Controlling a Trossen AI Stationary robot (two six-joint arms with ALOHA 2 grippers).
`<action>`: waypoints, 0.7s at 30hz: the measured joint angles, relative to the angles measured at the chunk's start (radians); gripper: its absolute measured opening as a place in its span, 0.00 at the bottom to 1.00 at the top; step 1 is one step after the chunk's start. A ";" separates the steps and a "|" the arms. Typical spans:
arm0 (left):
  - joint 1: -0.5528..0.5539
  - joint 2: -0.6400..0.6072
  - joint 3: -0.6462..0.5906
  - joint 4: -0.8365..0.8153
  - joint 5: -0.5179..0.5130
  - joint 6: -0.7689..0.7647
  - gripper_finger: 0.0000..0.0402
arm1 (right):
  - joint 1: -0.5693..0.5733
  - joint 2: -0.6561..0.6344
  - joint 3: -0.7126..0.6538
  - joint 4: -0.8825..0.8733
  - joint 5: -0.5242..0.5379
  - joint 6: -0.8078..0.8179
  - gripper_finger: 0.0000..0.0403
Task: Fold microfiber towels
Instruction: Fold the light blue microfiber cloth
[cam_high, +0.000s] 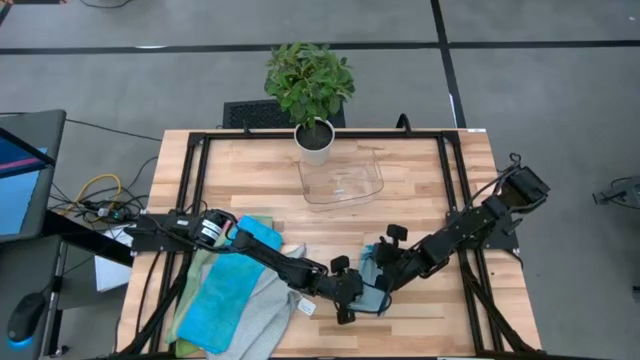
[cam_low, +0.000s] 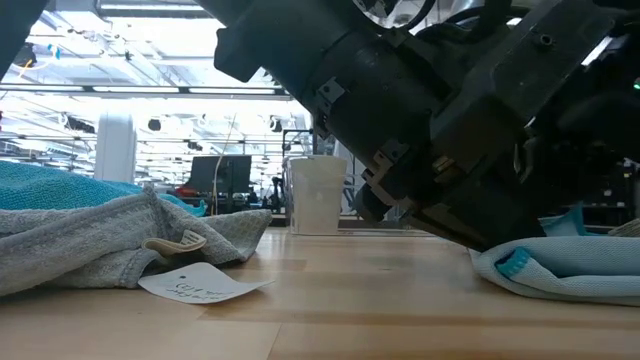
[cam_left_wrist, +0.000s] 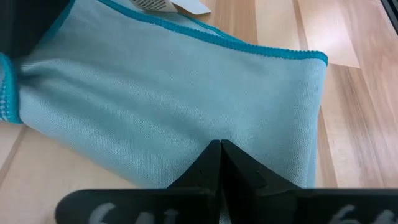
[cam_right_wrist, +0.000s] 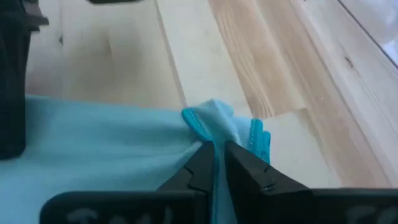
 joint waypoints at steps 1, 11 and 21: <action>0.000 0.000 0.000 0.000 0.000 0.000 0.00 | 0.000 0.000 0.000 -0.004 0.000 0.000 0.16; 0.000 0.000 0.000 -0.001 -0.001 -0.011 0.00 | 0.007 0.000 0.001 -0.129 0.025 0.127 0.17; 0.000 0.000 0.000 -0.002 -0.001 -0.022 0.00 | 0.046 -0.034 0.002 -0.204 0.043 0.261 0.19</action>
